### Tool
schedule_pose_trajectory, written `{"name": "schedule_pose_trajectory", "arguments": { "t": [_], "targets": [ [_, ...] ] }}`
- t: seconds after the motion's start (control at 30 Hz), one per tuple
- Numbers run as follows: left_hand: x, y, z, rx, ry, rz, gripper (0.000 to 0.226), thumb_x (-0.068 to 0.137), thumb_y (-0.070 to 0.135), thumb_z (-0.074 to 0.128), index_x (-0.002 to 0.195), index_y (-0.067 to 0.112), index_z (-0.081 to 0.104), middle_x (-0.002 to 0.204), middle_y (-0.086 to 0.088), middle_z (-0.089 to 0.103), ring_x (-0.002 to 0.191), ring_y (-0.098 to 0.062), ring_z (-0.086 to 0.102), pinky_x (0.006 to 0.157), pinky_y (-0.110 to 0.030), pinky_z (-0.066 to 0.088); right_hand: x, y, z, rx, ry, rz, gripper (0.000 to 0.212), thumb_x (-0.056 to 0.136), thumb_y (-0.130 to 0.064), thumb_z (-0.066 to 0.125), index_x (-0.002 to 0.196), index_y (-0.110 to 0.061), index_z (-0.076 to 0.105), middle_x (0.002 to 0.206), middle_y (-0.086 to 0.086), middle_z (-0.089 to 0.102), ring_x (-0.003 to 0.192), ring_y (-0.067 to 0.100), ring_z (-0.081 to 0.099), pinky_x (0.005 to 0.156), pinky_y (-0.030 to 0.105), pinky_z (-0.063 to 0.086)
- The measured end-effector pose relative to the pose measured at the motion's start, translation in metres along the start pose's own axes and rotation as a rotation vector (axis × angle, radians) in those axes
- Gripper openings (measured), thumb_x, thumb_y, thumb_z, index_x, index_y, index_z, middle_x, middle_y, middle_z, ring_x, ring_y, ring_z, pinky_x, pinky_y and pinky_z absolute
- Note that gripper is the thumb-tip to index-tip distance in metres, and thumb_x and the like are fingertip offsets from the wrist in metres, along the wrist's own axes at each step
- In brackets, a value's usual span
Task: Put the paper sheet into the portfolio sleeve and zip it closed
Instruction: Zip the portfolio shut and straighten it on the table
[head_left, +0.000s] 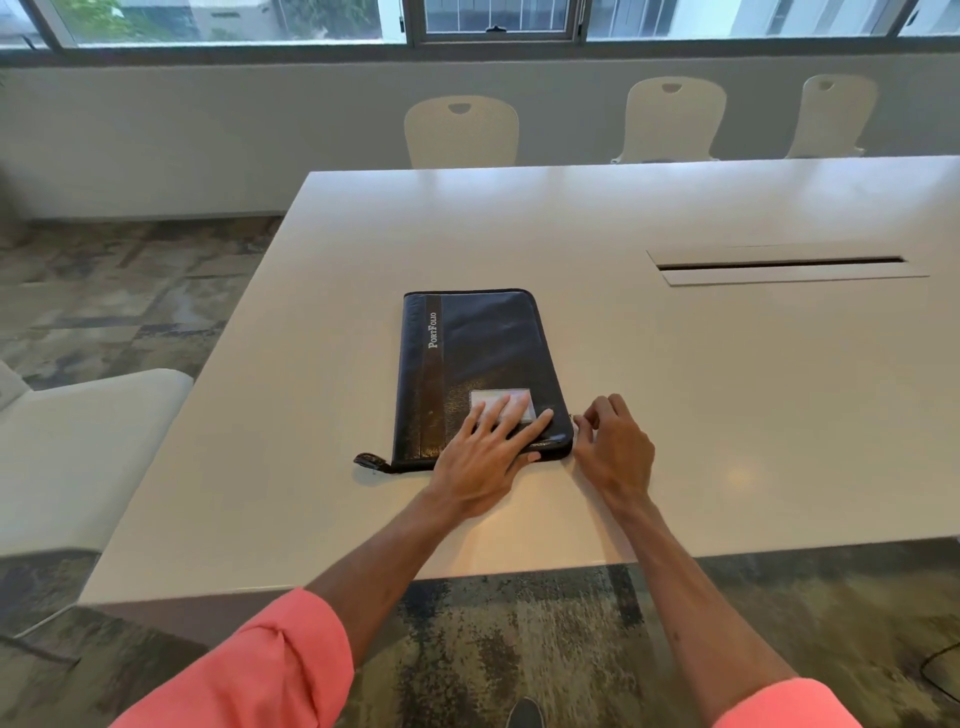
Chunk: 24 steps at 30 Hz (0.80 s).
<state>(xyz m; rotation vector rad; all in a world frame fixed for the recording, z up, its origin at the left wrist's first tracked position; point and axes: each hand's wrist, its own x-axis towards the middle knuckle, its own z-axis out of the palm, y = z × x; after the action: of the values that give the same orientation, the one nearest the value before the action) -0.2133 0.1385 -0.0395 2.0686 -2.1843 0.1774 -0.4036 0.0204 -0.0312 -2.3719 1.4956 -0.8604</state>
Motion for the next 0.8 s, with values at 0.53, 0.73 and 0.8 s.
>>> {"name": "schedule_pose_trajectory", "arguments": {
  "t": [0.53, 0.73, 0.8],
  "targets": [
    [0.002, -0.007, -0.013, -0.104, -0.081, 0.020, 0.070, 0.111, 0.068, 0.032, 0.172, 0.045, 0.009, 0.179, -0.003, 0.020, 0.167, -0.026, 0.014, 0.136, -0.051, 0.016, 0.077, -0.002, 0.032, 0.064, -0.040, 0.014, 0.016, 0.104, -0.029, 0.069, 0.094, -0.019, 0.062, 0.105, -0.003, 0.061, 0.074, 0.028, 0.066, 0.065, 0.037, 0.052],
    [0.022, -0.019, -0.039, -0.266, -0.054, -0.032, 0.058, 0.112, 0.065, 0.033, 0.161, 0.036, 0.043, 0.155, 0.009, 0.055, 0.141, -0.009, 0.045, 0.117, -0.034, 0.036, 0.104, -0.009, 0.043, 0.088, -0.056, 0.034, 0.015, 0.104, -0.028, 0.069, 0.098, -0.016, 0.064, 0.110, 0.000, 0.063, 0.077, 0.029, 0.069, 0.067, 0.037, 0.052],
    [0.040, -0.036, -0.044, -0.294, -0.015, -0.061, 0.052, 0.114, 0.060, 0.033, 0.153, 0.033, 0.055, 0.142, 0.010, 0.065, 0.123, -0.005, 0.054, 0.105, -0.032, 0.045, 0.107, -0.009, 0.045, 0.099, -0.062, 0.043, 0.015, 0.105, -0.028, 0.069, 0.098, -0.016, 0.064, 0.109, -0.001, 0.063, 0.075, 0.026, 0.067, 0.068, 0.035, 0.049]
  ]
}}
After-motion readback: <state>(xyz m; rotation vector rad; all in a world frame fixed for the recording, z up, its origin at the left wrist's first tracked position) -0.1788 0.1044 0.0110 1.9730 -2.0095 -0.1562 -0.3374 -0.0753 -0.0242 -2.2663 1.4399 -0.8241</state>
